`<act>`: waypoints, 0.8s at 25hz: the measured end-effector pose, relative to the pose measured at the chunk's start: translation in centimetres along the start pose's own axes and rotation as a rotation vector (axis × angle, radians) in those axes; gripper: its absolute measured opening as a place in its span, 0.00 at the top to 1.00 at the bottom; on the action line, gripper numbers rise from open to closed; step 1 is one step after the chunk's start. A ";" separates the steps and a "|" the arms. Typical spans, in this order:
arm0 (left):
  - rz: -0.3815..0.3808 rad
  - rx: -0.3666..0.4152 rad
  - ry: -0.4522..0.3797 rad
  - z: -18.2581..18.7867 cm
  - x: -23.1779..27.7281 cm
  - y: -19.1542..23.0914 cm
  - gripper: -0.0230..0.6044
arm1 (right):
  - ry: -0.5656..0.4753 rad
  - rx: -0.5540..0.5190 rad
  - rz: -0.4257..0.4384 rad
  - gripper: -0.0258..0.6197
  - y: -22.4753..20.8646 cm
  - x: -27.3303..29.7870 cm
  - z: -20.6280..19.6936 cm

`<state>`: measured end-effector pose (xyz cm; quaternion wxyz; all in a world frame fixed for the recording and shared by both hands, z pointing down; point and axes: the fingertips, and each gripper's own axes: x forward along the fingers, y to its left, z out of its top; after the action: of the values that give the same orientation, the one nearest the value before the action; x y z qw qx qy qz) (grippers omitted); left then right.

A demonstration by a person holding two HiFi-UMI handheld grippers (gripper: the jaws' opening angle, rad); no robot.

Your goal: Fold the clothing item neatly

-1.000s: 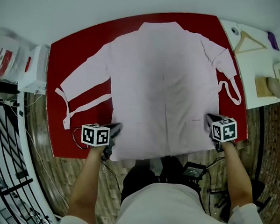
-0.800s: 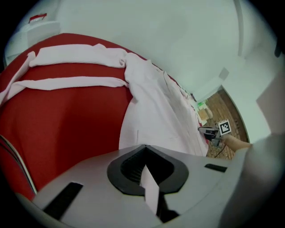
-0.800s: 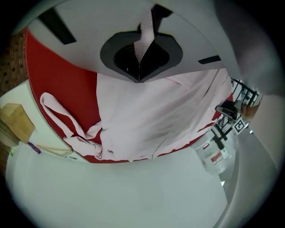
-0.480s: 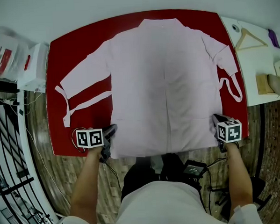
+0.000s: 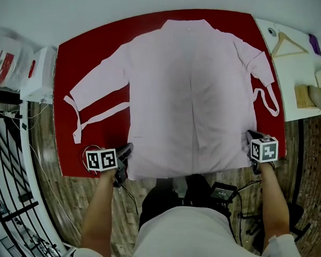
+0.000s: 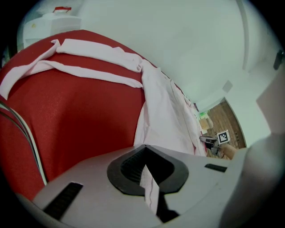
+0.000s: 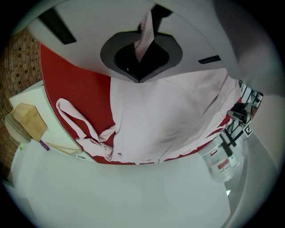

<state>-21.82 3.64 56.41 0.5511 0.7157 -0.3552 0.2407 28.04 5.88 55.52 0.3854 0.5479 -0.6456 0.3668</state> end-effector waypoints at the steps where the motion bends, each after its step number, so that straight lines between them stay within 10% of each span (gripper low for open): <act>1: 0.001 0.001 0.000 0.0 0.0 0.0 0.96 | 0.001 0.001 -0.004 0.94 0.0 0.0 0.0; 12: -0.001 0.002 -0.022 -0.4 -0.3 0.2 0.96 | -0.001 0.005 -0.044 0.94 -0.1 -0.1 0.0; 20: -0.065 0.004 -0.185 2.1 -3.1 -0.7 0.96 | -0.109 -0.116 0.056 0.93 5.6 -0.7 5.2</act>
<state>-23.36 2.49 53.16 0.5221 0.7471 -0.3805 0.1562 22.02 2.22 52.38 0.3705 0.5254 -0.7008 0.3091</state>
